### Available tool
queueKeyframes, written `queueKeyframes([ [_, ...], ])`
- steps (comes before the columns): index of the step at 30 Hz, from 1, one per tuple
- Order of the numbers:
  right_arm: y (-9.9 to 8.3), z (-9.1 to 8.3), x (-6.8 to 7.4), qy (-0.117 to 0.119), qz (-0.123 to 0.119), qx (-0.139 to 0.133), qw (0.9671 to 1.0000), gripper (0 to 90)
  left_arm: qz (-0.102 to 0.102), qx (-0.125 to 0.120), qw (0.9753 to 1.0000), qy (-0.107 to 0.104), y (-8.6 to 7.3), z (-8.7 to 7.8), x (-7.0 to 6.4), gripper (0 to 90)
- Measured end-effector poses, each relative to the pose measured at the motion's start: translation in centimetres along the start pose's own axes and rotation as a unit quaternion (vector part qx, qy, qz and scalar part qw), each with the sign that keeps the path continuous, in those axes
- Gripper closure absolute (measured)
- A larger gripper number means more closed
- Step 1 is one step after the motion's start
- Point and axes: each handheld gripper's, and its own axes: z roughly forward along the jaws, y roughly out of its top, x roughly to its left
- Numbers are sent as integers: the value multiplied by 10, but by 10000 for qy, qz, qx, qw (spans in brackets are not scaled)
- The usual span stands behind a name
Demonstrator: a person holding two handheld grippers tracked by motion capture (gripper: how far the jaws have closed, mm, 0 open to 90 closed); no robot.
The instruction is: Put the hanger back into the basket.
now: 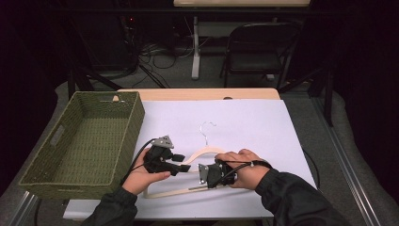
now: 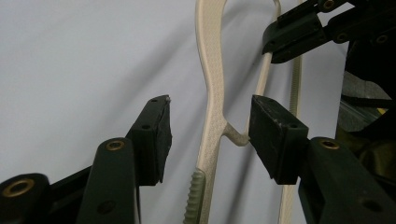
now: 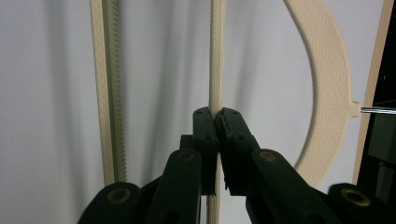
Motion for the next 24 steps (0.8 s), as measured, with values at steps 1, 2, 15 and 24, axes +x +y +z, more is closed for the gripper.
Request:
queueKeyframes([
  [1, 0, 0, 0, -9, -38, -13, 10000, 858, 0, 0, 10000, 0, 0, 0, 0, 491],
  [2, 0, 0, 0, -8, -46, -18, 10000, 858, -25, 15, 10000, -73, 0, 2, 0, 491],
  [15, 1, -1, 0, -51, -63, -38, 10000, 857, 2, 196, 9992, -355, -1, 11, -1, 508],
  [24, 1, 0, 1, -96, -152, -19, 9998, 857, 11, 315, 9986, -417, -2, 13, -1, 554],
])
